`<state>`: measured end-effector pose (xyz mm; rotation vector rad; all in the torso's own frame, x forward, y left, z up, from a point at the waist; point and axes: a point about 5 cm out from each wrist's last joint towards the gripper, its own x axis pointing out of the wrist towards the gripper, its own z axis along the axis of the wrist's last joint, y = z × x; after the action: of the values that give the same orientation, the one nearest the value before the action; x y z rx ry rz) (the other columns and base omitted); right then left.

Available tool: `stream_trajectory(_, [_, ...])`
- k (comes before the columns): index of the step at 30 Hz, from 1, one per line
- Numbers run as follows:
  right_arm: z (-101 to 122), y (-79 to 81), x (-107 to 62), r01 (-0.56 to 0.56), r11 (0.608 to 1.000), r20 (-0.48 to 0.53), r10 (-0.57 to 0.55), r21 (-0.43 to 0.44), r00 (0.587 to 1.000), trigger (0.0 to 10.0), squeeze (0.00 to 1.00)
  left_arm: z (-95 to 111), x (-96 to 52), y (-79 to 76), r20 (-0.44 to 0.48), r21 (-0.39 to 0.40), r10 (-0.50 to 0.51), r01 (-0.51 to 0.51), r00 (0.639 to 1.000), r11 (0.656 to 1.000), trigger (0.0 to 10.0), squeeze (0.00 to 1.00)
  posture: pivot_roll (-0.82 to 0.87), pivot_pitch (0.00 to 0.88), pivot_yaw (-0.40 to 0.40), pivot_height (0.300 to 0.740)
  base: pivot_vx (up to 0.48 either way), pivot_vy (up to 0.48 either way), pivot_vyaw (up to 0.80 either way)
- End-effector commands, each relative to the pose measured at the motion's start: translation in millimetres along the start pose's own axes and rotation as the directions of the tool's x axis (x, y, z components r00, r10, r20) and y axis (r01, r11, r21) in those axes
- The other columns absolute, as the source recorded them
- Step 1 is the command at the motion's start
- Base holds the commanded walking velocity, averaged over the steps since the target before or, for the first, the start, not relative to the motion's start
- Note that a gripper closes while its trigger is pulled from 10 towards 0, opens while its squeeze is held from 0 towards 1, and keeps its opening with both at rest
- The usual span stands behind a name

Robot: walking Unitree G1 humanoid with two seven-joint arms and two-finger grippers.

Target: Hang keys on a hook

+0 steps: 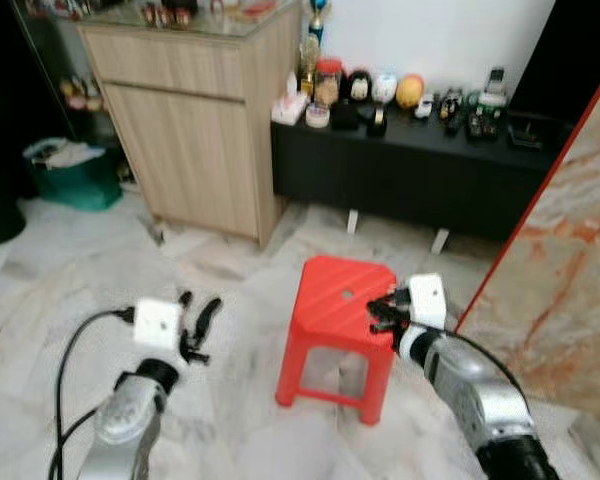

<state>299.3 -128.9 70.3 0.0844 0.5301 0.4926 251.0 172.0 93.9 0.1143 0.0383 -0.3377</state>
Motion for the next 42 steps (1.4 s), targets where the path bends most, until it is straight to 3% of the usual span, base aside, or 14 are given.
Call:
stream_trajectory(1, [6, 19.5, -1.1, -0.125, 0.990, -0.021, 0.124, -0.058, 0.992, 10.0, 0.00, 6, -0.5, -21.2, -0.020, 0.045, -0.163, 0.164, 0.986, 0.986, 10.0, 0.00, 0.09, 0.023, -0.076, 0.740, 0.000, 0.000, 0.00])
stream_trajectory(7, [16, 34.0, 1.6, -0.141, 0.990, -0.023, 0.141, -0.006, 0.990, 10.0, 0.00, 15, -1.5, -38.3, -0.055, 0.058, -0.298, 0.301, 0.953, 0.952, 10.0, 0.00, 0.09, 0.020, -0.085, 0.740, 0.000, 0.000, 0.00])
stream_trajectory(10, [18, 48.5, 1.6, -0.173, 0.985, -0.059, 0.173, 0.001, 0.983, 10.0, 0.00, 19, -2.0, -51.1, -0.110, 0.089, -0.393, 0.403, 0.913, 0.911, 10.0, 0.00, 0.10, 0.019, -0.090, 0.740, 0.000, 0.000, 0.00])
stream_trajectory(18, [27, 68.2, 5.0, -0.190, 0.980, -0.020, 0.192, 0.060, 0.981, 10.0, 0.00, 17, 3.0, -52.6, -0.254, 0.184, -0.425, 0.475, 0.869, 0.860, 10.0, 0.00, 0.09, 0.007, -0.079, 0.740, 0.000, 0.000, 0.00])
stream_trajectory(22, [30, 72.9, 4.2, -0.192, 0.979, -0.021, 0.194, 0.065, 0.981, 10.0, 0.00, 16, 9.3, -49.2, -0.274, 0.207, -0.395, 0.454, 0.877, 0.867, 10.0, 0.00, 0.09, 0.007, -0.075, 0.740, 0.000, 0.000, 0.00])
stream_trajectory(25, [32, 78.1, 2.8, -0.193, 0.978, -0.021, 0.195, 0.075, 0.981, 10.0, 0.00, 12, 16.3, -47.1, -0.336, 0.238, -0.371, 0.460, 0.865, 0.856, 10.0, 0.00, 0.08, 0.017, -0.076, 0.740, 0.000, 0.000, 0.00])
stream_trajectory(33, [34, 84.6, 0.1, -0.213, 0.973, -0.023, 0.216, 0.087, 0.976, 10.0, 0.00, 16, 27.5, -49.3, -0.324, 0.234, -0.331, 0.414, 0.886, 0.880, 10.0, 0.00, 0.07, 0.032, -0.078, 0.740, 0.000, 0.000, 0.00])
stream_trajectory(42, [35, 87.4, -0.4, -0.216, 0.972, -0.031, 0.220, 0.092, 0.975, 10.0, 0.00, 19, 31.9, -51.1, -0.308, 0.224, -0.340, 0.415, 0.889, 0.882, 10.0, 0.00, 0.07, 0.037, -0.081, 0.740, 0.000, 0.000, 0.00])
